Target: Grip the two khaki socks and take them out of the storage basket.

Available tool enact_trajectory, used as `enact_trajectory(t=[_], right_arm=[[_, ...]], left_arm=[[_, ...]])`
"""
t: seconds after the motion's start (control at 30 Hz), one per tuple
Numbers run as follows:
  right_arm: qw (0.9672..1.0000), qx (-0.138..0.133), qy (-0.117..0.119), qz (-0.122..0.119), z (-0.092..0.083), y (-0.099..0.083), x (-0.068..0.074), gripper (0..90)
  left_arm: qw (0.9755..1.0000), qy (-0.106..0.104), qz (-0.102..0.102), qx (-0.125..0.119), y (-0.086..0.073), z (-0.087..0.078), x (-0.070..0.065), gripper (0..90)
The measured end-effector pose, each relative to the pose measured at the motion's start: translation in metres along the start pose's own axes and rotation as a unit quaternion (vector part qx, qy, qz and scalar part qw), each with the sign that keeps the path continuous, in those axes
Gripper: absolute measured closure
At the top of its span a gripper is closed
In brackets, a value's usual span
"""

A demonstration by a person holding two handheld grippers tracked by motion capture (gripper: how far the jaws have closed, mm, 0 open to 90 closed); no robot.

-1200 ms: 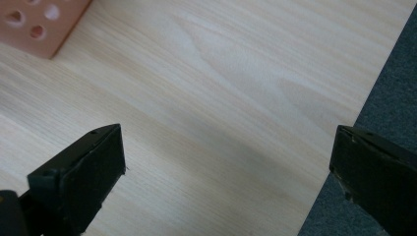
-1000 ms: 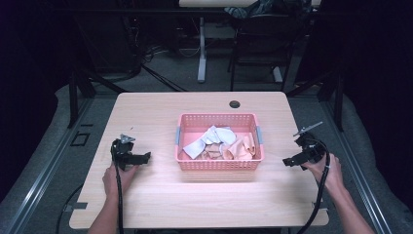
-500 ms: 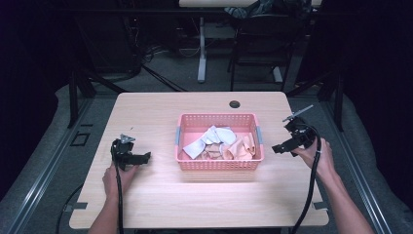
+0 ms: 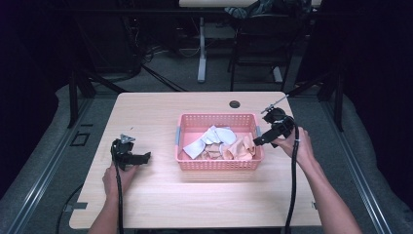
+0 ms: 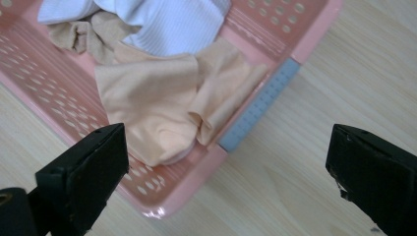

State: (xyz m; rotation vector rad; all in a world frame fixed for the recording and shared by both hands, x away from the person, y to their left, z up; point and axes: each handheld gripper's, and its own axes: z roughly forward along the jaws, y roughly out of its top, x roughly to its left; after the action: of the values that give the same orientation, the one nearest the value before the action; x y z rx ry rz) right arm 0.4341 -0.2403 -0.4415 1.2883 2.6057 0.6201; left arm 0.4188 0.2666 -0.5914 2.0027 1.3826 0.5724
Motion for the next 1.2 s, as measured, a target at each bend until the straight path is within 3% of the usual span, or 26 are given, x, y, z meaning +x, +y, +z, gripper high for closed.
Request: enact_trajectory(t=[0.27,0.47,0.7,0.73,0.87,1.0,1.2], right_arm=[[0.9996,0.021,0.015,-0.010,0.024,0.017,0.019,2.2],[0.9984,0.043,0.035,-0.009,0.053,0.027,0.035,3.1],[0.9968,0.073,0.032,-0.010,0.079,0.031,0.048,6.8],[0.9957,0.088,0.027,-0.012,0.085,0.033,0.050,7.2],[0.9961,0.086,0.017,0.002,0.094,0.034,0.051,14.4],[0.9945,0.102,0.020,0.010,0.100,0.034,0.047,24.6],[0.9938,0.104,0.038,0.014,0.101,0.033,0.043,47.1]], left_arm=[[1.0000,0.000,0.000,0.000,0.000,0.000,0.000,0.4],[1.0000,0.000,0.000,0.000,0.000,0.000,0.000,0.4],[1.0000,0.000,0.000,0.000,0.000,0.000,0.000,0.4],[1.0000,0.000,0.001,-0.001,0.000,0.000,0.000,0.4],[1.0000,0.000,0.001,0.000,0.000,0.000,0.000,0.4],[1.0000,0.000,0.001,-0.001,0.000,0.000,0.000,0.4],[1.0000,0.000,0.001,0.000,0.000,0.000,0.000,0.4]])
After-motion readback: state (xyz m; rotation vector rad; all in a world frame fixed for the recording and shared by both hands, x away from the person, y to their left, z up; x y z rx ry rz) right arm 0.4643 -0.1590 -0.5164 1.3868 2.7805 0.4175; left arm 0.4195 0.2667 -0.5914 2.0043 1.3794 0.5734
